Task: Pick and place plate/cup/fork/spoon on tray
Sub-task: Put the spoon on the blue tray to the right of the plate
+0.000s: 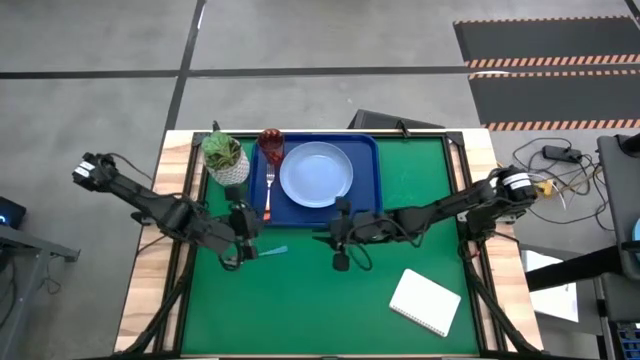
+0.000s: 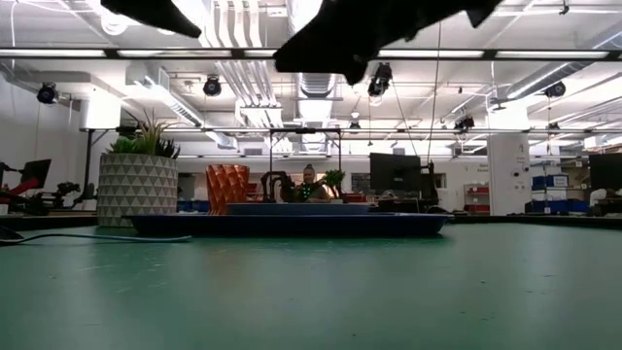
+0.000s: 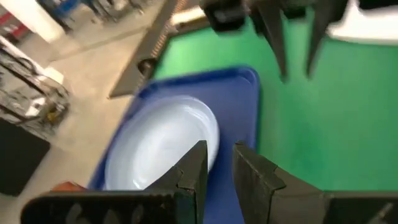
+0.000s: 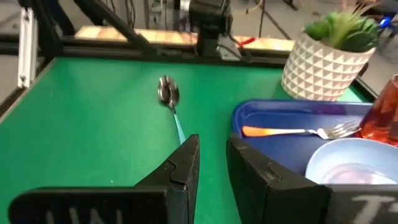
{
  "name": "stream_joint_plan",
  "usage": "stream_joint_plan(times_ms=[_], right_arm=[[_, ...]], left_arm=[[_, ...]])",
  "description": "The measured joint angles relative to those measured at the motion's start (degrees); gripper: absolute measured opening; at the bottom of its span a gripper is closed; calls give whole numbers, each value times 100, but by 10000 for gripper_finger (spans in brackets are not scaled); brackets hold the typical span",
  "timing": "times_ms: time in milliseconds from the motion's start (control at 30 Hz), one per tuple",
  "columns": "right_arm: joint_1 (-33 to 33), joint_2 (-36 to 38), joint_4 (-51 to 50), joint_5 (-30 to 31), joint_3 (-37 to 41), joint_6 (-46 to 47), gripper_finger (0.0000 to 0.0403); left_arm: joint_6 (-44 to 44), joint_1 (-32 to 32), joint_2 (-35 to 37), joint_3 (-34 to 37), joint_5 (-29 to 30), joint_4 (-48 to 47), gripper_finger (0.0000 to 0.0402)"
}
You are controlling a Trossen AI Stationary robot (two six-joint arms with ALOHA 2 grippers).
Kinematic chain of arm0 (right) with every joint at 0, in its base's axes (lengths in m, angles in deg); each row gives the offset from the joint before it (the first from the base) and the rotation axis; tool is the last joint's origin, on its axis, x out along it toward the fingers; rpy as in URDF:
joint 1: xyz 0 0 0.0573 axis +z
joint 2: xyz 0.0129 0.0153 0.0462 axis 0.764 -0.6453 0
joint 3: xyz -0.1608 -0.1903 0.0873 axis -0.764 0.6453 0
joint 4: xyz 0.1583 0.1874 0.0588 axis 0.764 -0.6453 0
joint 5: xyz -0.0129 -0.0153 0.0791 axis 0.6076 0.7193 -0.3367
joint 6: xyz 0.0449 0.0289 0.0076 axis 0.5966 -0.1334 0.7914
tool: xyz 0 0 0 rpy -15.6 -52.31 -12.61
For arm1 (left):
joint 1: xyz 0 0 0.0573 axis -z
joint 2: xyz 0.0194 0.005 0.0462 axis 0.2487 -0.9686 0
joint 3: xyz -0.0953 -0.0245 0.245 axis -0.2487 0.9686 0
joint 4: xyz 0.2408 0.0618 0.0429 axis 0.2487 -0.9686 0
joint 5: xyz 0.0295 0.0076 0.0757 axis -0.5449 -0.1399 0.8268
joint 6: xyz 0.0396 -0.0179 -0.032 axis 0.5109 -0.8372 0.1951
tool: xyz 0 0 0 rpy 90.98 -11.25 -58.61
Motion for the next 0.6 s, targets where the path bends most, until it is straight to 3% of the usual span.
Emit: stream_joint_plan(times_ms=[433, 600], right_arm=[[-2, -1397, -1032, -37, -1919, -307, 68], [-2, -1851, -1010, -451, -2511, -371, 68]], left_arm=[[346, 1, 521, 725, 175, 384, 54], [490, 2, 805, 673, 198, 367, 54]])
